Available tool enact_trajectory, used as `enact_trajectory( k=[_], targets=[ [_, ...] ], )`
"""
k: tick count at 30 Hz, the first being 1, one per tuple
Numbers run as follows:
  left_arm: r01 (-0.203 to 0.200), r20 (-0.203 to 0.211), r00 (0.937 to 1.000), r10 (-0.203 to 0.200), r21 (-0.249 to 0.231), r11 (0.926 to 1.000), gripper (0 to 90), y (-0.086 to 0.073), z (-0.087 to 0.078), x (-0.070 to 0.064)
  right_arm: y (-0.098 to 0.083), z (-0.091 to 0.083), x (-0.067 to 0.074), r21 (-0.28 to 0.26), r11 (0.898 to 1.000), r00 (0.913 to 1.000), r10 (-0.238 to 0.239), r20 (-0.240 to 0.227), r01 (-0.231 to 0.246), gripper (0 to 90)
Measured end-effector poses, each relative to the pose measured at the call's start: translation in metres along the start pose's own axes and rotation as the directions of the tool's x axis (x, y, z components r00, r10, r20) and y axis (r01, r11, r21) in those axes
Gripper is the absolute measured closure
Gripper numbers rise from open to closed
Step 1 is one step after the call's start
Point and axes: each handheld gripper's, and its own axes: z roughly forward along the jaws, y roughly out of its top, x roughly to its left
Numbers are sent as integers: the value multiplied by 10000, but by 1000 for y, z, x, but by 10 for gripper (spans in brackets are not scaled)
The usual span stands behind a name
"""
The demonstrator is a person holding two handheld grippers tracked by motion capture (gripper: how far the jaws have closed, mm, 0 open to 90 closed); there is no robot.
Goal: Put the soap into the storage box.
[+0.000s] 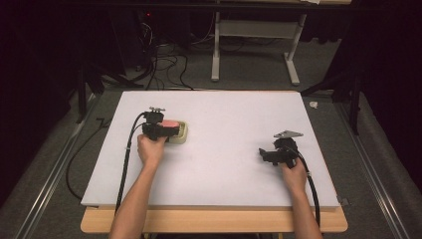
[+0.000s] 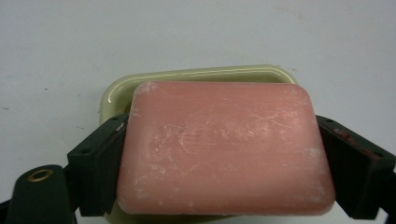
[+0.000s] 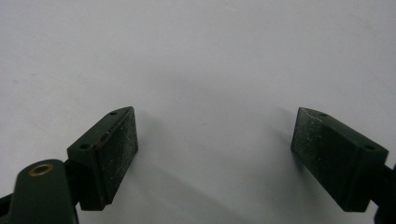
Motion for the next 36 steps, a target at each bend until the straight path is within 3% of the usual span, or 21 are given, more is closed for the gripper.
enact_trajectory(
  k=[6,22,25,27,29,36],
  targets=[
    [-36,-112,9999,38,238,9997,139,-1,8,-2,0,0,0,-1,10000,10000,-1,1,1,153],
    [-85,-462,9989,94,202,9998,136,0,11,-3,0,0,0,-2,10000,10000,-3,-1,3,154],
    [-40,-408,9992,46,138,9999,117,1,10,-3,0,0,0,-2,10000,10000,-7,1,7,154],
    [56,-264,9996,-62,-231,9997,95,2,6,-3,0,0,0,-5,10000,10000,-14,-3,14,155],
    [59,-203,9998,-65,-294,9995,86,3,4,-3,0,0,0,-3,10000,10000,-9,-5,9,155],
    [-214,-168,9996,204,-617,9979,83,5,-10,-5,0,0,0,-3,10000,10000,-13,-7,13,154]
  ],
)
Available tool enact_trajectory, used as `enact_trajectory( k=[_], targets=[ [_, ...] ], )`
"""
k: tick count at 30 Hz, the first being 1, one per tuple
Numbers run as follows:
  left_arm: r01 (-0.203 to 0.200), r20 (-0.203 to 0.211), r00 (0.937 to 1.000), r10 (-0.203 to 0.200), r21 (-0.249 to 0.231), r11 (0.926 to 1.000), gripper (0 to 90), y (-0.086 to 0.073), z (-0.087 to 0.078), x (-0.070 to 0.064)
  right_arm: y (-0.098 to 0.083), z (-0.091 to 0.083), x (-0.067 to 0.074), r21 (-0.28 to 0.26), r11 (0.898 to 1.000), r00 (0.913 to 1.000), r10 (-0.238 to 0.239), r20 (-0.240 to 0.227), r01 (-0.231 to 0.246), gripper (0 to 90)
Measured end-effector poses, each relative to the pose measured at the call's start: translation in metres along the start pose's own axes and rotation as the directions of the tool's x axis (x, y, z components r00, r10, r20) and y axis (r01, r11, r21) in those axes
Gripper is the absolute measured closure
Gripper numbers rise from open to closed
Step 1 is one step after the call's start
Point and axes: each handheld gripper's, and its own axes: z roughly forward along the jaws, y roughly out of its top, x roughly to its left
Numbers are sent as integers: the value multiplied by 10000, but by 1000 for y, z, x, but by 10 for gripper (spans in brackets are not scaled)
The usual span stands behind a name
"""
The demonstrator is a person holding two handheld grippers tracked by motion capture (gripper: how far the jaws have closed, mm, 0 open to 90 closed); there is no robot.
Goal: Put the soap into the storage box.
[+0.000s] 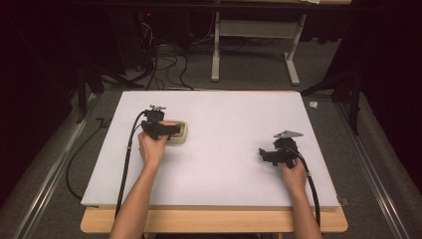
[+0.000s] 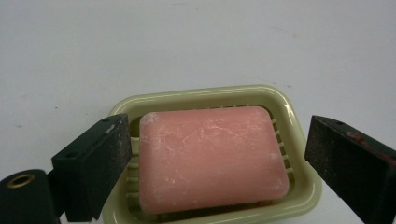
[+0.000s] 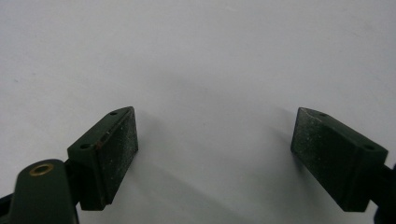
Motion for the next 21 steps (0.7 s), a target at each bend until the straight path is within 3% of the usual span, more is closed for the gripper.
enact_trajectory(
  k=[10,21],
  targets=[
    [-419,355,9984,440,-594,9974,98,2,-24,-6,0,0,0,-1,10000,10000,5,-1,-5,154],
    [-517,463,9973,569,-1063,9930,108,-1,-43,-6,0,0,0,-1,10000,10000,-3,-4,3,155]
  ],
)
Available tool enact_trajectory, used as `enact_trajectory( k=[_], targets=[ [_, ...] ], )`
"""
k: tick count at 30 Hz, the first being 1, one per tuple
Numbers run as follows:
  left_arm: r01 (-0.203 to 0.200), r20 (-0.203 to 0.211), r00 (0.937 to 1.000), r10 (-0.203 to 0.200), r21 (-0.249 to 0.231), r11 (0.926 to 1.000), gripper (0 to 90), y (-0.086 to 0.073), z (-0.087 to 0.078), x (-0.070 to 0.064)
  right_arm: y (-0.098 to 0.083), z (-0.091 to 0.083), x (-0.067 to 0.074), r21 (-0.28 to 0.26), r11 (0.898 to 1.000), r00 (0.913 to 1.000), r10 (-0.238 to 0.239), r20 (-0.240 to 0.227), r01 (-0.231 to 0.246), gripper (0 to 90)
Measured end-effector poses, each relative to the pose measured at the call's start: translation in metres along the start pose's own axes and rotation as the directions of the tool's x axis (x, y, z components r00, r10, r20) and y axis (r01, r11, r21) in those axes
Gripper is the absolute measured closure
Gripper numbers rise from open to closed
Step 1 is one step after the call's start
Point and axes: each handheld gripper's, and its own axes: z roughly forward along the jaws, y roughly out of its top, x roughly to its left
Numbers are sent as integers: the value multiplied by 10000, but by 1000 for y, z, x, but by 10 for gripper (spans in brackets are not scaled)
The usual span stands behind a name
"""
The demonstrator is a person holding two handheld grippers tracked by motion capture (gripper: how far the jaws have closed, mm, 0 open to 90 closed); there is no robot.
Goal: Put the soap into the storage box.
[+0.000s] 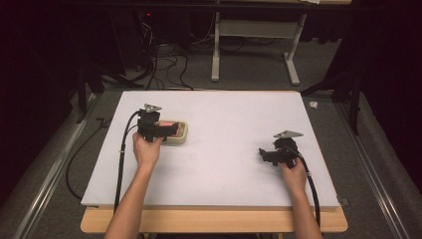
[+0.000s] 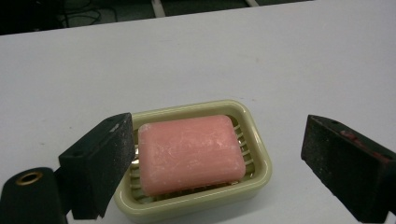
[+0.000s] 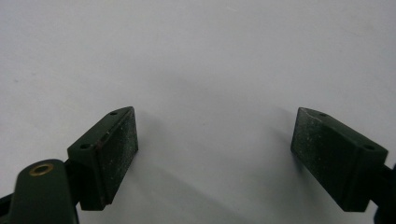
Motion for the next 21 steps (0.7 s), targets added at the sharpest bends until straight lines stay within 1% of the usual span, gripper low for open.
enact_trajectory(
  k=[3,5,6,11,14,16,17,20,21],
  targets=[
    [-32,117,9999,33,-114,9999,112,-1,-7,-1,0,0,0,0,10000,10000,1,-2,-1,155],
    [-66,126,9999,68,-140,9999,112,-1,-8,-1,0,0,0,-1,10000,10000,3,-2,-3,154],
    [-119,135,9998,120,-129,9998,113,-2,-11,0,0,0,0,-1,10000,10000,2,-3,-2,155],
    [-149,194,9997,154,-237,9996,114,-2,-19,-1,0,0,0,-2,10000,10000,4,-3,-4,154],
    [-255,291,9992,266,-375,9990,114,-2,-27,-3,0,0,0,-1,10000,10000,2,-1,-2,154],
    [-260,309,9991,274,-455,9986,115,-2,-29,-3,0,0,0,-1,10000,10000,5,-1,-5,154],
    [-276,378,9988,296,-536,9982,116,-3,-34,-3,0,0,0,-1,10000,10000,3,-1,-3,155],
    [-288,395,9987,312,-600,9978,117,-4,-37,-4,0,0,0,-1,10000,10000,2,-3,-2,154],
    [-347,411,9985,374,-657,9972,117,-4,-40,-4,0,0,0,-1,10000,10000,1,0,-1,155]
  ],
)
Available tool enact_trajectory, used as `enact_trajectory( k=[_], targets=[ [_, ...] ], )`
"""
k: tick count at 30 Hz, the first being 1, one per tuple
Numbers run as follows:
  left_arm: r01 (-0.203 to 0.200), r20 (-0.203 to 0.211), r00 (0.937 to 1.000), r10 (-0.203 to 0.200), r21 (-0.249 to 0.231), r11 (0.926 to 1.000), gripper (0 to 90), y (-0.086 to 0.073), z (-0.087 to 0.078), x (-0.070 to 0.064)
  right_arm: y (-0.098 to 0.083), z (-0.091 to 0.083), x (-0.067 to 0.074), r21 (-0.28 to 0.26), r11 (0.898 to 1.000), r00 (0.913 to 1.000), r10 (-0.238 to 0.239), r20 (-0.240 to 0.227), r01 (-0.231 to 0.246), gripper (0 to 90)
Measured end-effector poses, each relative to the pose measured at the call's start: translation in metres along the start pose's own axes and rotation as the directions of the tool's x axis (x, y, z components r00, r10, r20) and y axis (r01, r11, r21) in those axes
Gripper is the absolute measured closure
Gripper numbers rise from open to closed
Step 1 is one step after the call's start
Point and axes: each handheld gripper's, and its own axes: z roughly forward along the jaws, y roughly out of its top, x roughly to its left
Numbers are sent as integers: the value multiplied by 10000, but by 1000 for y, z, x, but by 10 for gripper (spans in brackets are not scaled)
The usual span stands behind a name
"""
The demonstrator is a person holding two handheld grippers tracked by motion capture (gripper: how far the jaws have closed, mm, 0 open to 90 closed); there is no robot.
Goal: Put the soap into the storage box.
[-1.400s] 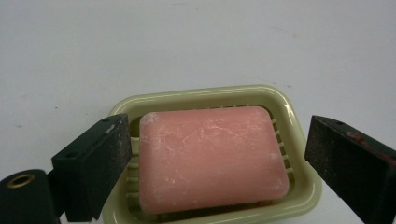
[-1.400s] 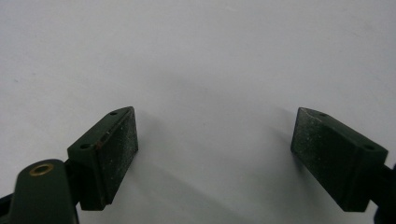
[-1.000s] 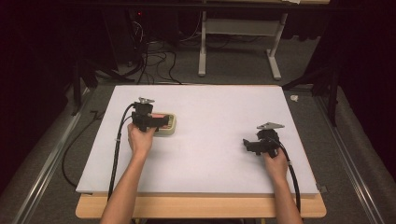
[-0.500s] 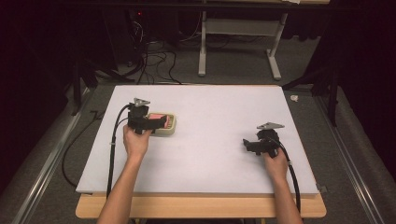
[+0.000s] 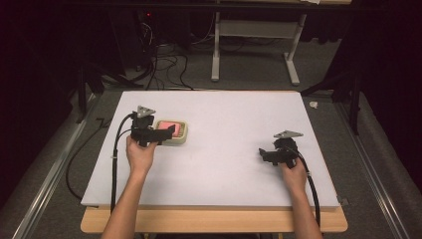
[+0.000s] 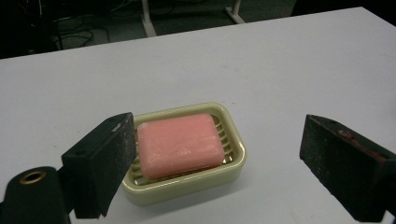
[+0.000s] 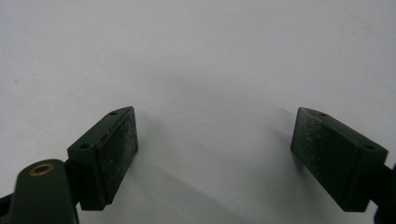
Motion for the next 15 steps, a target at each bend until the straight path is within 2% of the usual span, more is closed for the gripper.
enact_trajectory(
  k=[15],
  targets=[
    [-50,219,9997,55,-211,9998,118,-7,-23,-5,0,0,0,0,10000,10000,-1,0,1,155]
  ],
)
